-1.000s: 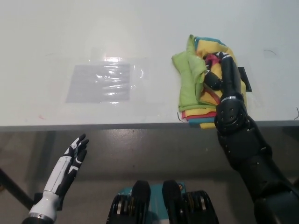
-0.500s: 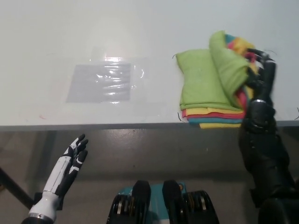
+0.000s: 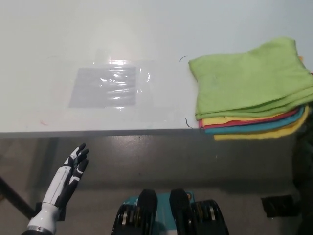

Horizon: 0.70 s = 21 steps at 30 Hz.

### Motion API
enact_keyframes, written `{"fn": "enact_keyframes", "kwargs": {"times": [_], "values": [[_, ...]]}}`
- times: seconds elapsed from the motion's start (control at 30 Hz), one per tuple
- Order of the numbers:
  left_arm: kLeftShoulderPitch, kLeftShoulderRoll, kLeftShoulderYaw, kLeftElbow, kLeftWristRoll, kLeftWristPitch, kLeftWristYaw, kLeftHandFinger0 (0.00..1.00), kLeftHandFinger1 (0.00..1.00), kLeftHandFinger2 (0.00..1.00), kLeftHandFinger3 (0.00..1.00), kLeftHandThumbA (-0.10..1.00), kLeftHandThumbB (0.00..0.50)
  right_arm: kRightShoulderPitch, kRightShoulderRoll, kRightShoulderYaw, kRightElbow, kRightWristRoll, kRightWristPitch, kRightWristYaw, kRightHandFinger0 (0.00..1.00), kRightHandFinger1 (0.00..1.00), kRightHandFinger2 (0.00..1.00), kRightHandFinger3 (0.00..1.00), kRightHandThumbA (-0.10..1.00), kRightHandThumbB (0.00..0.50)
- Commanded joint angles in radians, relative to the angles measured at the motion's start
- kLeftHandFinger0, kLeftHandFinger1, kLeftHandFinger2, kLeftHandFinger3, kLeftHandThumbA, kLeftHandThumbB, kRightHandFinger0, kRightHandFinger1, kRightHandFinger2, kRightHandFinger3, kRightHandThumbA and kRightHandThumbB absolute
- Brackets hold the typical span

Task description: A stack of folded microfibre clothes with a single fold is kept infront of the robot. the robot uses its right hand to grab one end of the clothes and pulla it away from the other end to unfold

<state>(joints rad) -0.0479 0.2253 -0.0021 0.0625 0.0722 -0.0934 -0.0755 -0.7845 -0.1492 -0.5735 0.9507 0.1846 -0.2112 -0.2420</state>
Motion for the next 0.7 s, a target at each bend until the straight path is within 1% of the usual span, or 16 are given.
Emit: {"fn": "enact_keyframes", "kwargs": {"times": [0.0, 0.07, 0.2, 0.27, 0.3, 0.33, 0.37, 0.4, 0.43, 0.47, 0.5, 0.53, 0.57, 0.6, 0.63, 0.67], "values": [[0.003, 0.013, 0.014, -0.017, -0.001, -0.033, 0.004, 1.00, 1.00, 1.00, 1.00, 0.92, 0.311, 0.010, -0.018, 0.053, -0.088, 0.049, -0.051, 0.110, 1.00, 1.00, 1.00, 1.00, 1.00, 0.131], [0.004, 0.012, 0.018, -0.021, 0.001, -0.028, 0.003, 1.00, 1.00, 1.00, 1.00, 0.92, 0.310, 0.030, -0.016, 0.087, -0.147, 0.025, -0.055, 0.089, 1.00, 1.00, 1.00, 1.00, 1.00, 0.156], [0.006, 0.018, 0.017, -0.031, 0.013, -0.024, 0.001, 1.00, 1.00, 1.00, 1.00, 0.92, 0.287, 0.059, -0.019, 0.145, -0.275, -0.013, -0.063, 0.065, 1.00, 1.00, 1.00, 1.00, 1.00, 0.198], [0.005, 0.021, 0.015, -0.031, 0.023, -0.023, 0.002, 1.00, 1.00, 1.00, 1.00, 0.91, 0.273, 0.081, -0.012, 0.186, -0.422, -0.067, -0.060, 0.030, 1.00, 1.00, 1.00, 1.00, 1.00, 0.167], [0.004, 0.021, 0.015, -0.029, 0.024, -0.026, 0.003, 1.00, 1.00, 1.00, 1.00, 0.91, 0.273, 0.093, -0.008, 0.202, -0.493, -0.089, -0.038, 0.014, 1.00, 1.00, 1.00, 1.00, 1.00, 0.167], [0.005, 0.021, 0.015, -0.030, 0.023, -0.028, 0.002, 1.00, 1.00, 1.00, 1.00, 0.91, 0.272, 0.102, 0.001, 0.211, -0.567, -0.096, -0.047, 0.012, 1.00, 1.00, 1.00, 1.00, 1.00, 0.101], [0.005, 0.021, 0.014, -0.030, 0.023, -0.030, 0.002, 1.00, 1.00, 1.00, 1.00, 0.90, 0.272, 0.109, 0.003, 0.221, -0.615, -0.112, -0.048, 0.003, 1.00, 1.00, 1.00, 1.00, 1.00, 0.098], [0.005, 0.022, 0.013, -0.026, 0.026, -0.036, 0.002, 1.00, 1.00, 1.00, 1.00, 0.90, 0.266, 0.117, 0.003, 0.237, -0.682, -0.189, -0.028, -0.035, 1.00, 1.00, 1.00, 1.00, 1.00, 0.152], [0.005, 0.023, 0.012, -0.026, 0.027, -0.037, 0.001, 1.00, 1.00, 1.00, 1.00, 0.90, 0.267, 0.125, 0.007, 0.241, -0.734, -0.207, -0.020, -0.043, 1.00, 1.00, 1.00, 1.00, 1.00, 0.182], [0.004, 0.024, 0.011, -0.027, 0.029, -0.034, 0.000, 1.00, 1.00, 1.00, 1.00, 0.90, 0.270, 0.136, 0.015, 0.248, -0.814, -0.233, -0.019, -0.048, 1.00, 1.00, 1.00, 1.00, 1.00, 0.185], [0.004, 0.026, 0.009, -0.030, 0.034, -0.031, 0.001, 1.00, 1.00, 1.00, 1.00, 0.90, 0.266, 0.145, 0.025, 0.258, -0.912, -0.312, -0.006, -0.071, 1.00, 1.00, 1.00, 1.00, 1.00, 0.170], [0.004, 0.026, 0.009, -0.031, 0.035, -0.029, 0.000, 1.00, 1.00, 1.00, 1.00, 0.89, 0.272, 0.152, 0.027, 0.264, -0.960, -0.328, 0.014, -0.068, 1.00, 1.00, 1.00, 1.00, 1.00, 0.209], [0.003, 0.026, 0.009, -0.032, 0.036, -0.026, 0.000, 1.00, 1.00, 1.00, 1.00, 0.89, 0.273, 0.160, 0.030, 0.271, -1.017, -0.339, 0.043, -0.059, 1.00, 1.00, 1.00, 1.00, 1.00, 0.223], [0.001, 0.033, 0.007, -0.040, 0.040, -0.015, -0.005, 1.00, 1.00, 1.00, 1.00, 0.89, 0.278, 0.165, 0.049, 0.281, -1.147, -0.362, 0.001, -0.036, 1.00, 1.00, 1.00, 1.00, 1.00, 0.205], [-0.001, 0.034, 0.006, -0.041, 0.042, -0.014, -0.005, 1.00, 1.00, 1.00, 1.00, 0.89, 0.278, 0.165, 0.054, 0.284, -1.178, -0.373, 0.010, -0.036, 1.00, 1.00, 1.00, 1.00, 1.00, 0.213], [-0.001, 0.033, 0.007, -0.041, 0.037, -0.011, -0.006, 1.00, 1.00, 1.00, 1.00, 0.87, 0.285, 0.163, 0.068, 0.288, -1.272, -0.443, -0.013, -0.033, 1.00, 1.00, 1.00, 1.00, 1.00, 0.165]]}}
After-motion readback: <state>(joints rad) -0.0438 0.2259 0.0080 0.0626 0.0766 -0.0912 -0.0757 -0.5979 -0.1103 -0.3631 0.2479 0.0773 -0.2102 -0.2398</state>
